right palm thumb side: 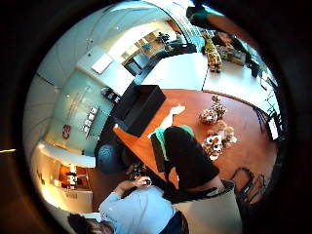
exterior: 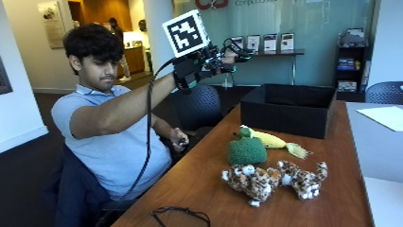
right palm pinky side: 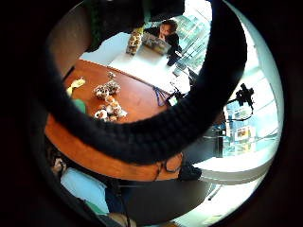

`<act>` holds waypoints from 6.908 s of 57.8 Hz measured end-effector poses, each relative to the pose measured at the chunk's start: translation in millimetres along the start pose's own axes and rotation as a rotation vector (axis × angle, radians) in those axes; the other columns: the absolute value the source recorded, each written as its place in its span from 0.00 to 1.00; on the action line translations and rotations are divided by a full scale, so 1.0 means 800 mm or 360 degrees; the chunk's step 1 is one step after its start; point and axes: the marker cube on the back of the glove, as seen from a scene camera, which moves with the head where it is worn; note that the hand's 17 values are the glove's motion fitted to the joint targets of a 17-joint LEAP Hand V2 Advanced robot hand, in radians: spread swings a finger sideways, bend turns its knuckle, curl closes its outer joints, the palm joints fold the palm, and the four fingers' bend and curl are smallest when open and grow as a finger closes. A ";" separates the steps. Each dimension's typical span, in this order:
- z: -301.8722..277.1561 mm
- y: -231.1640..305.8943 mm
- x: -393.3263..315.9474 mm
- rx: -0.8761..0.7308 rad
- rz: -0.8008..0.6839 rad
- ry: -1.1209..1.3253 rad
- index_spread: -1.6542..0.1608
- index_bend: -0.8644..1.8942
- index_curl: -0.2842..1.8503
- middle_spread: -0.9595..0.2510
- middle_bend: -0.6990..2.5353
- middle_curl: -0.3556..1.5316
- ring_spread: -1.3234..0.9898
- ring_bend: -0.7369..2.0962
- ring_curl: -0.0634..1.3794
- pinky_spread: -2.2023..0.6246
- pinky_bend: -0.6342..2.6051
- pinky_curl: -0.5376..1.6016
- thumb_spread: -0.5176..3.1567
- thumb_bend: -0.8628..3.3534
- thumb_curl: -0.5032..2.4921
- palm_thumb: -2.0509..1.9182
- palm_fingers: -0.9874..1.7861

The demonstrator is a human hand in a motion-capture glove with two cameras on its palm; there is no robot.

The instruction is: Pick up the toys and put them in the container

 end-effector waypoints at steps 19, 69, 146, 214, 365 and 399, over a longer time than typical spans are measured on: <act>0.006 0.004 0.022 -0.0019 0.0075 -0.0044 0.74 0.40 0.22 0.76 0.27 0.25 0.54 0.33 0.10 0.80 0.41 0.36 0.47 0.20 0.21 0.51 0.36; 0.346 0.027 0.048 -0.0809 0.0325 0.0067 0.72 0.38 0.27 0.78 0.25 0.28 0.57 0.31 0.15 0.81 0.47 0.41 0.49 0.20 0.25 0.51 0.29; 0.276 -0.039 -0.013 -0.0009 0.0281 -0.0185 0.81 0.48 0.41 0.67 0.27 0.30 0.47 0.50 0.31 0.64 0.57 0.44 0.46 0.27 0.39 0.71 0.64; 0.184 -0.254 -0.549 -0.0138 -0.0538 -0.0219 0.77 0.36 0.47 0.73 0.26 0.32 0.50 0.42 0.38 0.66 0.63 0.48 0.48 0.18 0.37 0.56 0.43; 0.365 -0.187 -0.048 -0.0160 0.0224 -0.0207 0.82 0.50 0.50 0.61 0.36 0.46 0.46 0.59 0.39 0.64 0.51 0.46 0.50 0.26 0.36 0.69 0.69; 0.188 -0.282 -0.389 0.0014 -0.0341 -0.0280 0.84 0.48 0.61 0.55 0.36 0.58 0.45 0.61 0.44 0.64 0.55 0.48 0.44 0.24 0.41 0.71 0.68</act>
